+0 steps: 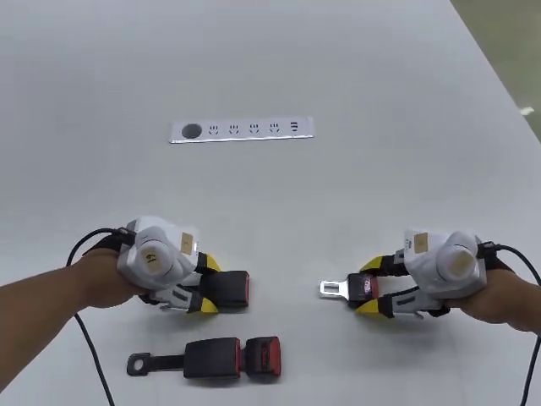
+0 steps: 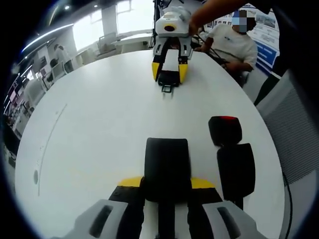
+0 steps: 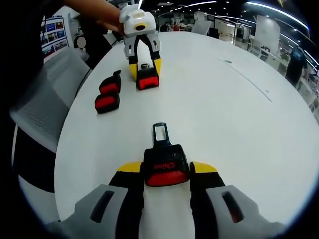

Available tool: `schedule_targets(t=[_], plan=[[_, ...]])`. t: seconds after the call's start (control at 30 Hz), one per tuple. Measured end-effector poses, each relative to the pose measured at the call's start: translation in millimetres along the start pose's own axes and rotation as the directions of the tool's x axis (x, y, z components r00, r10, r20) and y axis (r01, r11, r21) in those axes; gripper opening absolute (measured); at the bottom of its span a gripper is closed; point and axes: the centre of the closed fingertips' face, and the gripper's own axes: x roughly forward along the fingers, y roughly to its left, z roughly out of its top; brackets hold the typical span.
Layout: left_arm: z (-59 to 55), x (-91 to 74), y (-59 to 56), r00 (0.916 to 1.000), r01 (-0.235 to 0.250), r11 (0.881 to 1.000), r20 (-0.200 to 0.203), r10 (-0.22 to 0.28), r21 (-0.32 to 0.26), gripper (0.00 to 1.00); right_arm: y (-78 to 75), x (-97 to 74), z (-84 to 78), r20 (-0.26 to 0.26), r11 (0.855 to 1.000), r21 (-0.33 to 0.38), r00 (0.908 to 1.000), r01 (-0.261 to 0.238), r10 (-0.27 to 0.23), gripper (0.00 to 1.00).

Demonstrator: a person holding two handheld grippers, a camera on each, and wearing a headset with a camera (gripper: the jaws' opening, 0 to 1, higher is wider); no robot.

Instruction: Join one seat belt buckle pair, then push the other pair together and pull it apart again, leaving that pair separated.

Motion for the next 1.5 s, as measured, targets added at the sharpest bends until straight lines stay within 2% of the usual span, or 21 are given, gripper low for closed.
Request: schedule_targets(t=[0.33,0.57,0.97,1.5], plan=[[-0.1,0.1,-0.6,0.9999,-0.003,1.0,-0.013,0.002,-0.017,0.33,-1.0,3.5,-0.9,-0.047,1.0,-0.023,0.9988,-0.015,0.014,0.34],[-1.9,0.0,-0.1,0.9998,-0.003,1.0,-0.019,0.002,-0.025,0.33,0.7,9.7,5.9,-0.05,1.0,-0.024,0.9986,-0.017,0.016,0.34],[-5.4,1.0,1.6,0.9997,-0.003,1.0,-0.024,0.002,-0.027,0.33,9.8,30.8,30.7,-0.029,0.998,-0.051,0.9989,-0.038,0.036,0.34],[-6.5,0.2,1.0,0.9992,-0.004,1.0,-0.04,0.003,-0.024,0.33,17.5,47.8,55.4,0.009,0.997,-0.061,0.9984,-0.055,0.055,0.34]])
